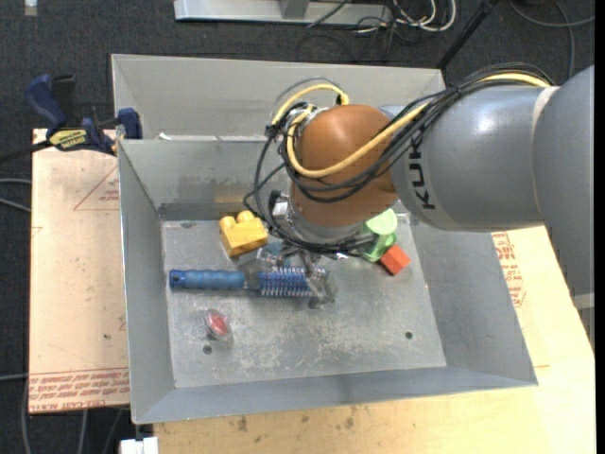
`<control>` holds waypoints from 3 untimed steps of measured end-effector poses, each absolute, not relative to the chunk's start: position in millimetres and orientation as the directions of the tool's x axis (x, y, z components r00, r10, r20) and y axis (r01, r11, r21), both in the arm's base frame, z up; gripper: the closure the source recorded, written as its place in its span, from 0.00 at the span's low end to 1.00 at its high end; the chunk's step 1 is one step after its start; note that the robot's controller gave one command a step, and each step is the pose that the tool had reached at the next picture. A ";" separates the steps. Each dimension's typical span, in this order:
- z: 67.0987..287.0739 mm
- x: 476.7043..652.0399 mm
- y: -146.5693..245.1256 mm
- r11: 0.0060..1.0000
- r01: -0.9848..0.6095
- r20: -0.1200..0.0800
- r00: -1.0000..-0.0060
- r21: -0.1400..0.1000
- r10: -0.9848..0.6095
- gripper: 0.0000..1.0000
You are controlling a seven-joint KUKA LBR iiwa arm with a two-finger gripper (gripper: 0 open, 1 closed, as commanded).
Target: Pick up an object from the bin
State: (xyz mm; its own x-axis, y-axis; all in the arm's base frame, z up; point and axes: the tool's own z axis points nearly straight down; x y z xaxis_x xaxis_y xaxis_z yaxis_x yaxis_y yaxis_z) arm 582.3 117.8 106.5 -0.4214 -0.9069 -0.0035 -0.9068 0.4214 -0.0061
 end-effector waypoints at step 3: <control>249.4 575.5 121.5 0.324 -0.946 -0.007 -0.324 -0.008 -0.946 1.00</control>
Offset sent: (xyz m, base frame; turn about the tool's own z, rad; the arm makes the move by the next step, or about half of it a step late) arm 0.0427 -0.0131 -0.0365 -0.0558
